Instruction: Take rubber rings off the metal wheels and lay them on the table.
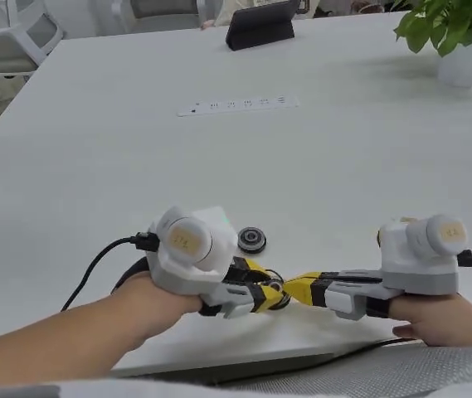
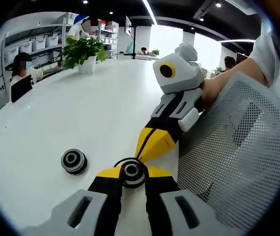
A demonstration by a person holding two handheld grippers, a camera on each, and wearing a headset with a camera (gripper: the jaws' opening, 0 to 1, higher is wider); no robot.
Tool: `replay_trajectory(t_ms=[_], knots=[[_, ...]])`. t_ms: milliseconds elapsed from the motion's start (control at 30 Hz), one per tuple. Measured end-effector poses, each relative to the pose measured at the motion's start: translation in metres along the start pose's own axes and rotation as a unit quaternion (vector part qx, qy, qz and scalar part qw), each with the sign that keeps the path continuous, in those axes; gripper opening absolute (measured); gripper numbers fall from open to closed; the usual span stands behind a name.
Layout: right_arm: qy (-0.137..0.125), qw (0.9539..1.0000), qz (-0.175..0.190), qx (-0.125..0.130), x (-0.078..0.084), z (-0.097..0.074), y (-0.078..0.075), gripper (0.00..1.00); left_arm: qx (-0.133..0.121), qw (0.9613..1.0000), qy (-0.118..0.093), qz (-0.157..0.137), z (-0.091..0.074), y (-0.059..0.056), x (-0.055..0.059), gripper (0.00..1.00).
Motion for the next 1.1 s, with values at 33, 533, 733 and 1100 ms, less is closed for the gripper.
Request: replay_trajectory(t_ms=[33,533,733,1100], knots=[[0.0,1.0,0.0,0.0,0.0,0.0,0.0,0.0,0.001,1.0,0.002,0.002,0.0,0.0,0.0,0.13],[-0.005,1.0,-0.002,-0.003,-0.007,-0.002,0.001,0.0,0.0,0.9999,-0.007,0.014,-0.017,-0.004,-0.008,0.26],[-0.007,1.0,-0.004,-0.003,-0.009,-0.002,0.0,0.0,-0.009,0.9997,-0.019,0.01,-0.029,-0.004,-0.011,0.32],[-0.01,0.9999,-0.009,-0.004,-0.014,-0.002,0.001,0.0,-0.017,0.9992,-0.035,0.01,-0.051,-0.008,-0.016,0.43]])
Point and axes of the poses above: the centre of the closed fingertips' face, and the gripper's own axes: z roughly forward along the fingers, y roughly to its left, x roughly out of its underside, the point moved 8 cm from there along -z, roughly backward along the fingers
